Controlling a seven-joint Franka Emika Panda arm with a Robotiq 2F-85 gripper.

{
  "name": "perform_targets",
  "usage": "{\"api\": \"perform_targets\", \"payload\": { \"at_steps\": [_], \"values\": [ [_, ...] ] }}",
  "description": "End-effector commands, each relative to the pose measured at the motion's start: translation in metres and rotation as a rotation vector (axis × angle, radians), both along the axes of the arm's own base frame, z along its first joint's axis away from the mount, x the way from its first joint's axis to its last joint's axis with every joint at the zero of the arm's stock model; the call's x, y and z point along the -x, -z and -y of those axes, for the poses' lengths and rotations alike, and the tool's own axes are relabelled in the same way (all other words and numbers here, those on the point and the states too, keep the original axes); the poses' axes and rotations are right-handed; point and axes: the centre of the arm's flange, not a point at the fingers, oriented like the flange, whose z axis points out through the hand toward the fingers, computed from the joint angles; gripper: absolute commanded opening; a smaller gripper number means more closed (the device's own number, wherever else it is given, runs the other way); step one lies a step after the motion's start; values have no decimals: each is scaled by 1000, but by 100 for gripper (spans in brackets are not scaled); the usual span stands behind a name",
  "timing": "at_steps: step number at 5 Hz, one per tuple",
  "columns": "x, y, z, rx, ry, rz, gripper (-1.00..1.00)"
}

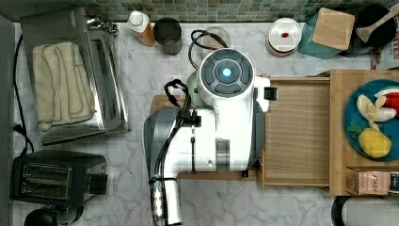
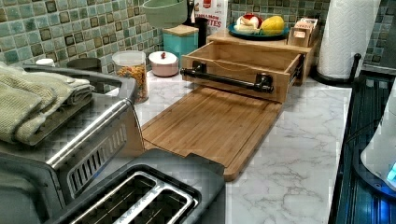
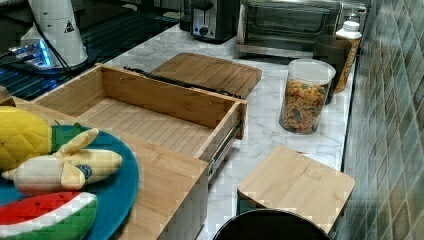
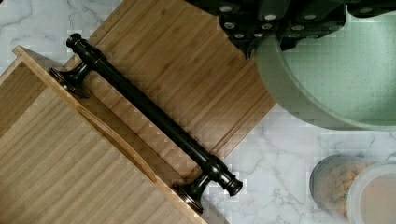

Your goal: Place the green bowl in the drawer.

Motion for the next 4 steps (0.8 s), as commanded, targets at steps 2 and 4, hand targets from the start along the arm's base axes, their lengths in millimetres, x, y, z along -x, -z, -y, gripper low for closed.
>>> {"api": "perform_targets", "payload": {
  "at_steps": [2,4],
  "values": [
    [21,-3,44,38,103,90,-100],
    [52,-8,141,-69,265,210,-100]
  ]
}}
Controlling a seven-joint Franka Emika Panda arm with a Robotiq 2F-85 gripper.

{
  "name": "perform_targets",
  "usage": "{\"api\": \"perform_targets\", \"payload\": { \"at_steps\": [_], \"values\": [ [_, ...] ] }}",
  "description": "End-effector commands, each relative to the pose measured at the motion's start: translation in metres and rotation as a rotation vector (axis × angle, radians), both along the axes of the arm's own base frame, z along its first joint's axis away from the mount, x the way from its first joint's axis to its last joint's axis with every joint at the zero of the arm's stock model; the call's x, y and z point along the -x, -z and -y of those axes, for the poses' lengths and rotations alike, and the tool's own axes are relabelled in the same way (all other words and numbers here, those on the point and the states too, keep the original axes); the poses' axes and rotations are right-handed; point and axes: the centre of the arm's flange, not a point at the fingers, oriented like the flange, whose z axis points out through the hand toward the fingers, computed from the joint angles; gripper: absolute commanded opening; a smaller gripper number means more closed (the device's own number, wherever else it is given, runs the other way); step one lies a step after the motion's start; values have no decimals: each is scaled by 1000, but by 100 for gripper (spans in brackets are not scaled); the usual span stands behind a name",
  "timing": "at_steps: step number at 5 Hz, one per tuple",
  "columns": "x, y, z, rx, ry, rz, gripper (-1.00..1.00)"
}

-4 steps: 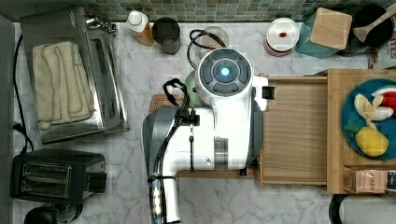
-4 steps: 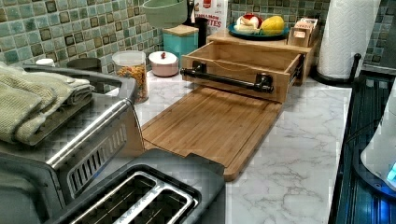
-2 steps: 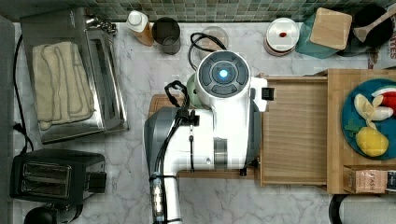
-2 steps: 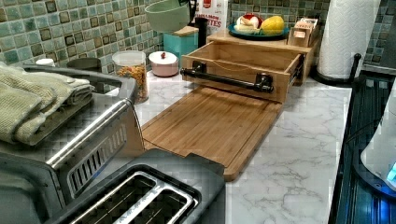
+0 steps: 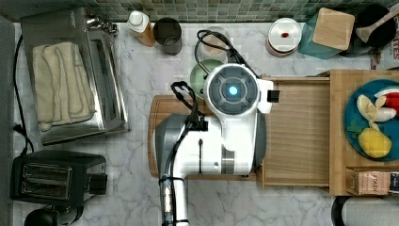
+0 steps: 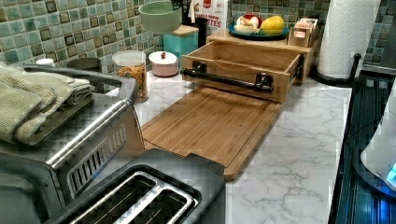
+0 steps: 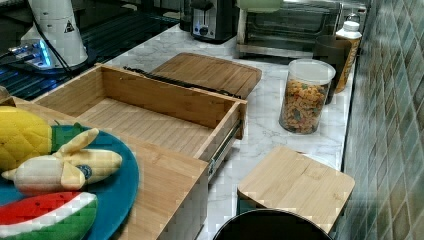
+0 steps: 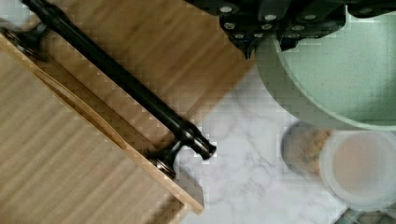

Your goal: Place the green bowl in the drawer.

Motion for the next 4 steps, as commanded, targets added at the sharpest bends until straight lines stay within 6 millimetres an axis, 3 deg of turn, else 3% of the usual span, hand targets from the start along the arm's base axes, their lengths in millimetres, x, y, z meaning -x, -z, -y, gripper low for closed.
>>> {"api": "perform_targets", "payload": {
  "at_steps": [1,2,4],
  "values": [
    [66,-32,157,-141,341,49,-100],
    [67,-37,180,-167,445,32,-100],
    [91,-6,212,-90,540,41,-100]
  ]
}}
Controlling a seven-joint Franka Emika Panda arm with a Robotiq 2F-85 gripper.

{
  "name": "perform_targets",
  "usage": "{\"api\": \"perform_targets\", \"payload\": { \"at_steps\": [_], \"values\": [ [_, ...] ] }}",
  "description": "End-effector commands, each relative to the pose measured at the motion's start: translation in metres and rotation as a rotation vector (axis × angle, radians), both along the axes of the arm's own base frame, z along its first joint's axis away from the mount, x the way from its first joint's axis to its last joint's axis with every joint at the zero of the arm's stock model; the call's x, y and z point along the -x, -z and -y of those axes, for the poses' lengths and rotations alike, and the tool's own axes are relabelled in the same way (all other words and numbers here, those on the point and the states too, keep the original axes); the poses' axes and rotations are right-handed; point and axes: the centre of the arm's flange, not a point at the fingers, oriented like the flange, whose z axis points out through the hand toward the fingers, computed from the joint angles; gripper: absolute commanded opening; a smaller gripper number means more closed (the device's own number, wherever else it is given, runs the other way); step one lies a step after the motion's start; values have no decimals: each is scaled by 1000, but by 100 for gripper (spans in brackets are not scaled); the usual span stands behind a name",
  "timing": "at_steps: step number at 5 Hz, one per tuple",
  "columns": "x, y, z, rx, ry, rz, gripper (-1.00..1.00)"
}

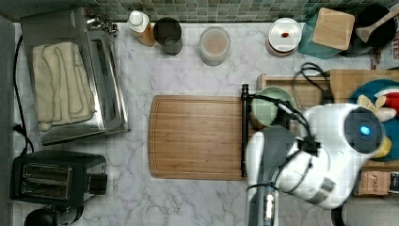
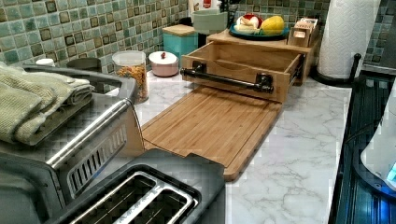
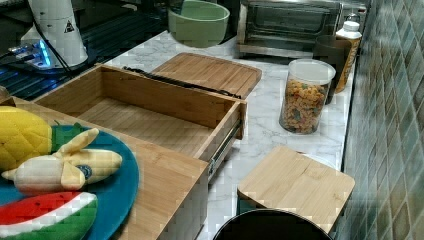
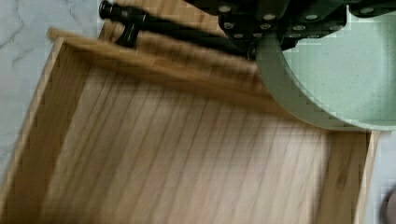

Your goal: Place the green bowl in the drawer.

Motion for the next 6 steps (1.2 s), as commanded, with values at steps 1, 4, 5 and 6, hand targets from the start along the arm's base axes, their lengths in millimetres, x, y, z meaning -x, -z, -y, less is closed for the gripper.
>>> {"api": "perform_targets", "payload": {
  "at_steps": [1,4,5,6],
  "values": [
    [29,-7,43,107,130,100,-100],
    [70,81,87,35,209,129,-100],
    [79,99,98,11,195,101,-100],
    [89,113,98,-2,203,98,-100]
  ]
}}
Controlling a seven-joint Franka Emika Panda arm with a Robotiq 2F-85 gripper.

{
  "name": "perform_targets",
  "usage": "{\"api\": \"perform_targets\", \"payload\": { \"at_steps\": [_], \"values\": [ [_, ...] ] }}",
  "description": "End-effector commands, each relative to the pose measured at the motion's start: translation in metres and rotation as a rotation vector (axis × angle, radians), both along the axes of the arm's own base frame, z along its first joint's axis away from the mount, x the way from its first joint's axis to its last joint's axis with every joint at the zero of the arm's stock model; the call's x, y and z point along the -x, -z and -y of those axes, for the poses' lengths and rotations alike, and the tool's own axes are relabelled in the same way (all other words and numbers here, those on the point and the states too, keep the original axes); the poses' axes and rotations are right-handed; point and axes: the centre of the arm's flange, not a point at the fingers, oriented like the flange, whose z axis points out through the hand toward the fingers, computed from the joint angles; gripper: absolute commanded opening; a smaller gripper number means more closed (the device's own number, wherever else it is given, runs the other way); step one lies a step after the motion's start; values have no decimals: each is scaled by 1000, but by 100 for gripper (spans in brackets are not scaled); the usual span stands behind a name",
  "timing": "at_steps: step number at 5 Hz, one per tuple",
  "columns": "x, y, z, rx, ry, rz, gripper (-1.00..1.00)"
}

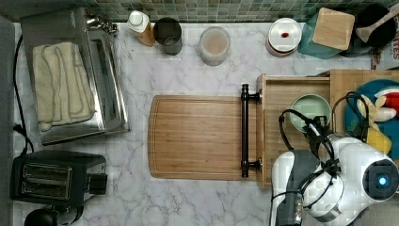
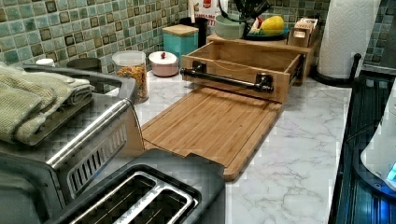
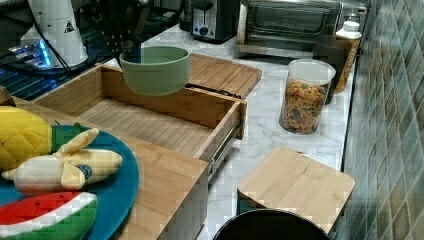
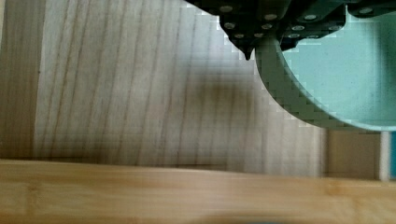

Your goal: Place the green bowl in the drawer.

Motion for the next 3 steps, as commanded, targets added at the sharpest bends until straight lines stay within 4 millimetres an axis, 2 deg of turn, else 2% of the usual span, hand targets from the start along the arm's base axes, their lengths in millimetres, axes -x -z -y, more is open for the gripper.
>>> {"api": "perform_targets", "payload": {
  "at_steps": [1,3],
  "values": [
    [38,59,28,-93,25,-86,-100],
    [28,77,31,-118,24,-113,-100]
  ]
}}
